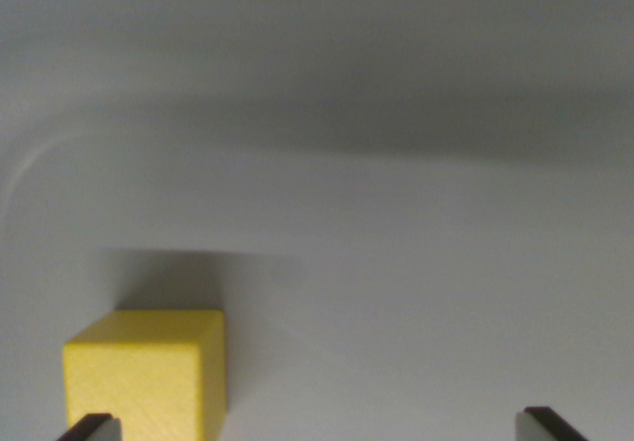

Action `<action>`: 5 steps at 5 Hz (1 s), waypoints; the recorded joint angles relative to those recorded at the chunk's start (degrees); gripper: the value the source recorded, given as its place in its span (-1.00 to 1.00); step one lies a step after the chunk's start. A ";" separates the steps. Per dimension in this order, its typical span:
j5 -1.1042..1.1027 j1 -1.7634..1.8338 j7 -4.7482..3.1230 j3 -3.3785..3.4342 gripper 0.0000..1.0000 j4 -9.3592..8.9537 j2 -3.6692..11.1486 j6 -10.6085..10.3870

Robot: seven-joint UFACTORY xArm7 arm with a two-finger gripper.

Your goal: Pick yellow cube

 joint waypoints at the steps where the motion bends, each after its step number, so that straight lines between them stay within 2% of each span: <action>1: 0.00 0.00 0.00 0.00 -1.00 0.00 0.00 0.00; 2: -0.12 0.67 0.87 0.49 -1.00 -0.69 1.61 -2.36; 3: -0.12 0.67 0.87 0.49 -1.00 -0.69 1.61 -2.36; 4: -0.22 1.30 1.67 0.94 -1.00 -1.33 3.12 -4.56; 5: -0.22 1.30 1.67 0.94 -1.00 -1.33 3.12 -4.56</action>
